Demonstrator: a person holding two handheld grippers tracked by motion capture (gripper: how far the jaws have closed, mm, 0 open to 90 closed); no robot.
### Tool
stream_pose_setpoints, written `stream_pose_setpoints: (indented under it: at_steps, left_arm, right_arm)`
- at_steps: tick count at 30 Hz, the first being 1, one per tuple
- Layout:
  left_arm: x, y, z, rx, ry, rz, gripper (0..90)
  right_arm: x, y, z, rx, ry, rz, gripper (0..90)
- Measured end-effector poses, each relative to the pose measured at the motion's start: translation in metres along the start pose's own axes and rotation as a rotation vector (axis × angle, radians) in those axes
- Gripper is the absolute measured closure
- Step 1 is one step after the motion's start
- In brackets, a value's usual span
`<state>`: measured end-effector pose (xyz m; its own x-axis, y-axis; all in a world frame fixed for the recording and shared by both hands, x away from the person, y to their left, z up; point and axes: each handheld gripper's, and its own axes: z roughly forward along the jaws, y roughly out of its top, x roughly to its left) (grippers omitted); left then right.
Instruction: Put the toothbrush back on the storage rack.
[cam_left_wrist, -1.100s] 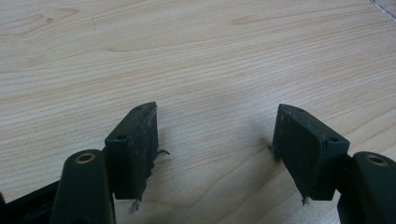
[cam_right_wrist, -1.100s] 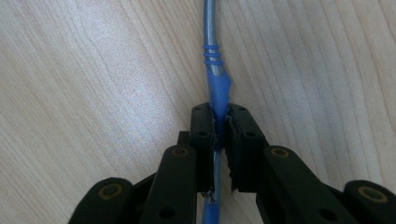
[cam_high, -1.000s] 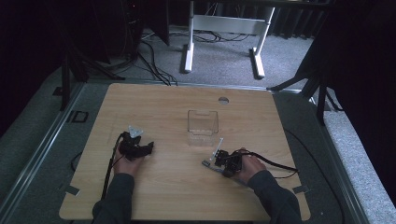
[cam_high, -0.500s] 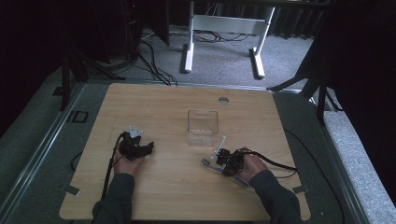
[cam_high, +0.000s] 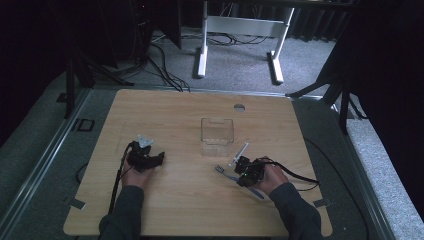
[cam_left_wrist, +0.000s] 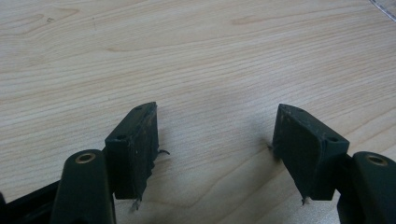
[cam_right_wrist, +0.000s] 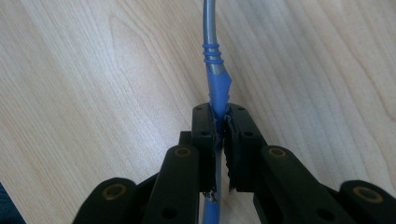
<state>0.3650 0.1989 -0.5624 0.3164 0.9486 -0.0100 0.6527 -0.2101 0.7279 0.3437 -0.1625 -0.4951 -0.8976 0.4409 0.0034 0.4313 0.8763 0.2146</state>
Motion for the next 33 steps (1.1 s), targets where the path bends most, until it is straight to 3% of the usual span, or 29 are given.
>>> stream_pose_setpoints:
  at_steps: [17,33]
  left_arm:
    - [0.0,0.0,0.0,0.0,0.0,0.0,31.8]
    - [0.0,0.0,0.0,0.0,0.0,0.0,31.8]
  right_arm:
    - [-0.005,-0.004,-0.015,-0.111,0.012,0.04,82.4]
    - [-0.006,-0.006,-0.029,-0.224,-0.01,0.079,82.4]
